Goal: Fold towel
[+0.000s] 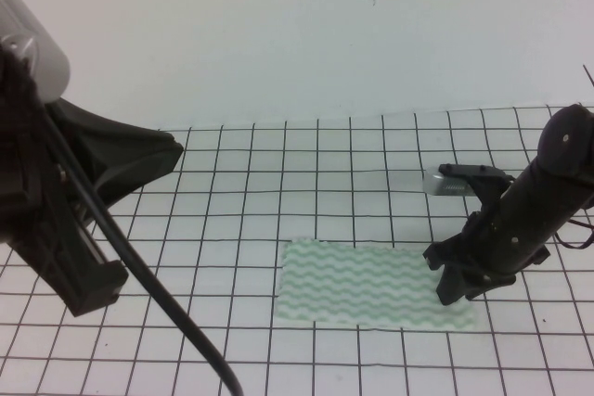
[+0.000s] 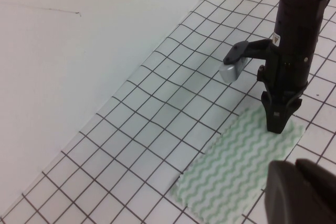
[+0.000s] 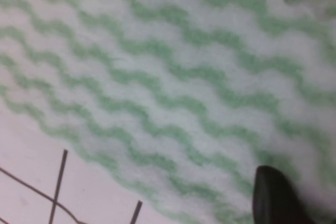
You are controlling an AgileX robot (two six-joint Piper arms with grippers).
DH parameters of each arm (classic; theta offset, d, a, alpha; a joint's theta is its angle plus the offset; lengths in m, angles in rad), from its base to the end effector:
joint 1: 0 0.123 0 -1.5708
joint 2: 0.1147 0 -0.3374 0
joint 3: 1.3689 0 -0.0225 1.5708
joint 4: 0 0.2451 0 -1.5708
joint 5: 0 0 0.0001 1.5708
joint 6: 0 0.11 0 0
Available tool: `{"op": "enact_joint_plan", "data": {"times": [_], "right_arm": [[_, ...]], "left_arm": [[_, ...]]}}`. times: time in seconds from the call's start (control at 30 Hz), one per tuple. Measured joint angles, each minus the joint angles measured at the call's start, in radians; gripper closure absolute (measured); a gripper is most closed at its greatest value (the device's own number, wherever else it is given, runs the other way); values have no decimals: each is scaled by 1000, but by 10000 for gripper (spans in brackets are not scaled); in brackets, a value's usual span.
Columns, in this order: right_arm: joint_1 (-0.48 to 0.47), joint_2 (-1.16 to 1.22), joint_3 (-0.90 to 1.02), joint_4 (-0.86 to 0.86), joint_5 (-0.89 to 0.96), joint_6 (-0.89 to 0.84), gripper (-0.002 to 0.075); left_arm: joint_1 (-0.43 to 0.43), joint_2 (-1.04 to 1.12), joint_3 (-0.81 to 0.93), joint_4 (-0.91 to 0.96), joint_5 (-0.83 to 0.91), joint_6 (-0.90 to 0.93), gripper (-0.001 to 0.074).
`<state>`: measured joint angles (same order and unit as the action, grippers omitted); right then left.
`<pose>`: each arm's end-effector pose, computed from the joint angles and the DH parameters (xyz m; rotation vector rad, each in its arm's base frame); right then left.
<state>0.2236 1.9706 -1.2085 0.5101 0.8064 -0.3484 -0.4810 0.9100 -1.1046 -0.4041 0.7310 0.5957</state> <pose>0.3693 0.1238 0.1795 -0.3436 2.9581 0.5667 0.1208 -0.0956 0.4589 0.9017 1.7671 -0.3883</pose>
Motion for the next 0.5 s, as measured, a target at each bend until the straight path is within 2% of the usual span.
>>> {"op": "enact_joint_plan", "data": {"times": [0.07, 0.5], "right_arm": [[0, 0, 0, 0, 8, 0, 727], [0, 0, 0, -11, 25, -3, 703]], "left_arm": [[0, 0, 0, 0, 0, 3, 736], [0, 0, 0, 0, 0, 3, 737]]}}
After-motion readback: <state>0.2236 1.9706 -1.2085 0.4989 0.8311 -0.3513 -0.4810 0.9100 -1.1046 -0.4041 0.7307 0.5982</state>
